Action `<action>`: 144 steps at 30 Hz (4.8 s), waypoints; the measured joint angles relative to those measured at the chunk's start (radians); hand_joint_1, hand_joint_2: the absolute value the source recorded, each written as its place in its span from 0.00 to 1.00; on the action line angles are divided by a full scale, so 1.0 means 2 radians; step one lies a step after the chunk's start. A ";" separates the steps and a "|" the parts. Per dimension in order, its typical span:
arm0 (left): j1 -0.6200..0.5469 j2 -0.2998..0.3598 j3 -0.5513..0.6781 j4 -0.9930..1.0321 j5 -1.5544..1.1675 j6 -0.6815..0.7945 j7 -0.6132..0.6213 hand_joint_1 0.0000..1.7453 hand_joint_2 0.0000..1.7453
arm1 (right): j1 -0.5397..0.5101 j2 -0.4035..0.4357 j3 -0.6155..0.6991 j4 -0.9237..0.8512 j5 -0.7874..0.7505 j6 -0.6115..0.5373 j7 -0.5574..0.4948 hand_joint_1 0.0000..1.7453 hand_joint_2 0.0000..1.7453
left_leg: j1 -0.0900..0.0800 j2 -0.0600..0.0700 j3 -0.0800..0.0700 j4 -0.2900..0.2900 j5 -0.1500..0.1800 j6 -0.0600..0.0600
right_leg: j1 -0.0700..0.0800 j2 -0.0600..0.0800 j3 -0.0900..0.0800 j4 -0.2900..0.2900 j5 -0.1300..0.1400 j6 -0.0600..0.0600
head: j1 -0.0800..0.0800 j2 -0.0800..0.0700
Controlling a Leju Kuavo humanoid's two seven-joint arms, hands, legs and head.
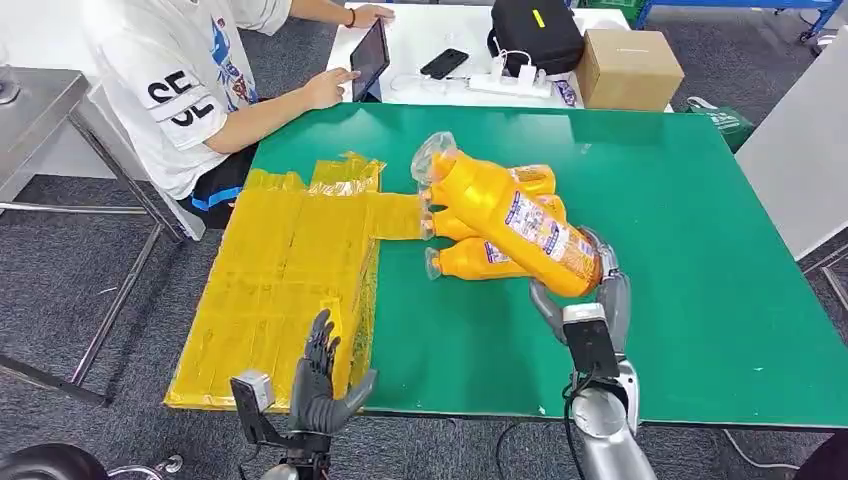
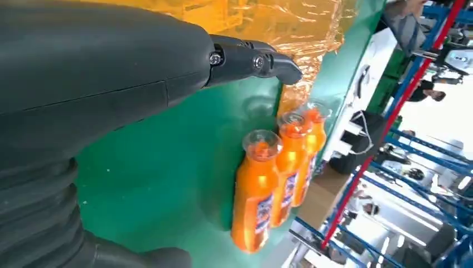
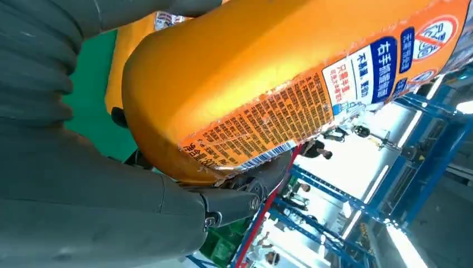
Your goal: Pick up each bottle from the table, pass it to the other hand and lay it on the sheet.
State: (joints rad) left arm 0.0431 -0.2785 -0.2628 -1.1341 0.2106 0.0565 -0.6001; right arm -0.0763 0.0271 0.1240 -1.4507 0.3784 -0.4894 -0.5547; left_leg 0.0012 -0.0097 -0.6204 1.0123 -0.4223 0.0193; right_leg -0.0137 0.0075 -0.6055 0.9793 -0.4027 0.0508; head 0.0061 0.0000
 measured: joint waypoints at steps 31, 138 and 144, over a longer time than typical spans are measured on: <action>-0.013 0.008 -0.035 -0.087 0.058 -0.115 0.043 0.00 1.00 | 0.044 0.070 0.134 0.123 0.031 0.048 -0.070 1.00 1.00 | 0.000 0.000 -0.001 0.000 0.000 0.000 | 0.000 0.000 -0.001 0.000 0.000 0.000 | 0.000 0.000; -0.096 0.034 0.078 -0.133 -0.098 0.053 -0.020 1.00 1.00 | 0.034 0.049 0.221 0.058 0.014 0.179 -0.055 0.00 0.00 | 0.000 0.001 -0.001 0.000 0.001 -0.001 | 0.000 0.000 -0.002 0.000 0.000 0.000 | 0.000 0.000; -0.162 0.068 0.117 -0.090 -0.266 0.195 -0.036 1.00 1.00 | 0.040 0.050 0.197 0.011 -0.044 0.151 -0.070 0.00 0.00 | 0.000 0.001 -0.001 0.000 0.001 -0.001 | 0.000 0.000 -0.002 0.000 0.000 0.000 | 0.000 0.000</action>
State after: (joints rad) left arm -0.2812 -0.1428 -0.0287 -1.3132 -0.3213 0.4469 -0.6714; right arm 0.0038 0.1274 0.5188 -1.4291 0.2902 -0.1877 -0.6947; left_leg 0.0019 -0.0084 -0.6224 1.0121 -0.4204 0.0176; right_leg -0.0133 0.0080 -0.6086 0.9801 -0.4021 0.0502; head 0.0061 0.0000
